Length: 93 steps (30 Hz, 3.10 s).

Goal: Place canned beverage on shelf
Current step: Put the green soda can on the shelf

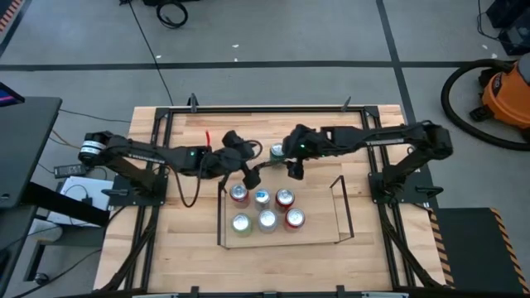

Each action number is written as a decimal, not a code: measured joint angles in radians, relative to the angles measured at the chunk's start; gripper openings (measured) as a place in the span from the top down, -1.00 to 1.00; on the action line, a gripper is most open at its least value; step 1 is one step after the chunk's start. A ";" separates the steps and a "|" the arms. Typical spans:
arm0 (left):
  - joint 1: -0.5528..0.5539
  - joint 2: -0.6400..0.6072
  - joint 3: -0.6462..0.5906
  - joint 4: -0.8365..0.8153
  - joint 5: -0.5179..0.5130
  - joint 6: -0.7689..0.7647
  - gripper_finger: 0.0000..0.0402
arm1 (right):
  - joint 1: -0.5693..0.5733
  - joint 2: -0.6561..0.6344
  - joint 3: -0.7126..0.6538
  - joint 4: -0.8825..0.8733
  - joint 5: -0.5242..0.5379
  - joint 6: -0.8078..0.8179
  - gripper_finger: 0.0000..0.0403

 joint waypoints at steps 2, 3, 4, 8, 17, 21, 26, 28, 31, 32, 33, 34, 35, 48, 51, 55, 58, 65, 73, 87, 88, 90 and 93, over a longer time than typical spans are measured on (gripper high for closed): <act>-0.017 0.000 0.000 -0.024 -0.004 -0.027 -0.76 | -0.014 0.037 0.043 -0.036 0.014 -0.026 -0.54; -0.025 0.000 0.000 -0.040 -0.006 -0.042 -0.76 | -0.019 0.055 0.060 -0.047 0.023 -0.036 -0.56; -0.032 0.000 0.000 -0.059 -0.007 -0.059 -0.76 | -0.027 0.069 0.073 -0.048 0.026 -0.046 -0.59; -0.069 0.000 0.000 -0.092 -0.064 -0.100 -0.76 | -0.056 0.134 0.125 -0.054 0.021 -0.058 -0.73; -0.143 -0.027 0.000 -0.179 -0.139 -0.091 -0.76 | -0.100 0.266 0.195 -0.083 -0.066 -0.069 -0.97; -0.154 -0.045 0.000 -0.225 -0.156 -0.115 -0.76 | -0.110 0.323 0.226 -0.094 -0.066 -0.076 -0.92; -0.167 -0.056 0.000 -0.264 -0.160 -0.134 -0.76 | -0.121 0.356 0.261 -0.161 -0.084 -0.128 -0.81; -0.168 -0.056 -0.001 -0.276 -0.160 -0.134 -0.76 | -0.125 0.354 0.264 -0.164 -0.109 -0.197 -0.75; -0.167 -0.056 -0.001 -0.271 -0.160 -0.134 -0.76 | -0.132 0.347 0.265 -0.184 -0.155 -0.311 -0.67; -0.167 -0.056 -0.001 -0.272 -0.160 -0.134 -0.76 | -0.134 0.347 0.267 -0.190 -0.162 -0.341 -0.64; -0.167 -0.056 -0.001 -0.272 -0.160 -0.134 -0.76 | -0.134 0.347 0.269 -0.198 -0.168 -0.376 -0.62; -0.167 -0.056 -0.001 -0.272 -0.160 -0.134 -0.76 | -0.135 0.347 0.270 -0.207 -0.176 -0.414 -0.60; -0.167 -0.056 -0.001 -0.271 -0.160 -0.134 -0.76 | -0.135 0.346 0.271 -0.216 -0.185 -0.452 -0.59; -0.167 -0.055 -0.001 -0.274 -0.160 -0.134 -0.76 | -0.101 0.341 0.273 -0.281 -0.094 -0.717 -0.67; -0.167 -0.055 -0.001 -0.274 -0.160 -0.134 -0.76 | -0.093 0.341 0.273 -0.298 -0.066 -0.667 -0.72; -0.167 -0.055 -0.001 -0.274 -0.160 -0.134 -0.76 | -0.088 0.338 0.267 -0.322 -0.057 -0.602 -0.87; -0.167 -0.055 -0.001 -0.273 -0.160 -0.135 -0.76 | -0.086 0.332 0.268 -0.314 -0.076 -0.590 -0.96; -0.167 -0.055 -0.001 -0.274 -0.160 -0.137 -0.76 | -0.071 0.319 0.268 -0.315 -0.071 -0.588 -0.97; -0.167 -0.055 -0.001 -0.274 -0.160 -0.137 -0.76 | -0.040 0.237 0.269 -0.242 -0.054 -0.419 -0.98; -0.168 -0.054 -0.001 -0.277 -0.148 -0.146 -0.76 | -0.045 0.197 0.245 -0.256 0.021 0.137 -0.98; -0.171 -0.054 -0.001 -0.277 -0.147 -0.146 -0.76 | -0.046 0.197 0.236 -0.254 0.041 0.146 -0.98; -0.173 -0.054 -0.001 -0.277 -0.147 -0.145 -0.76 | -0.050 0.197 0.217 -0.252 0.054 0.165 -0.98; -0.182 -0.054 -0.001 -0.278 -0.147 -0.145 -0.76 | -0.059 0.197 0.172 -0.219 0.052 0.187 -0.98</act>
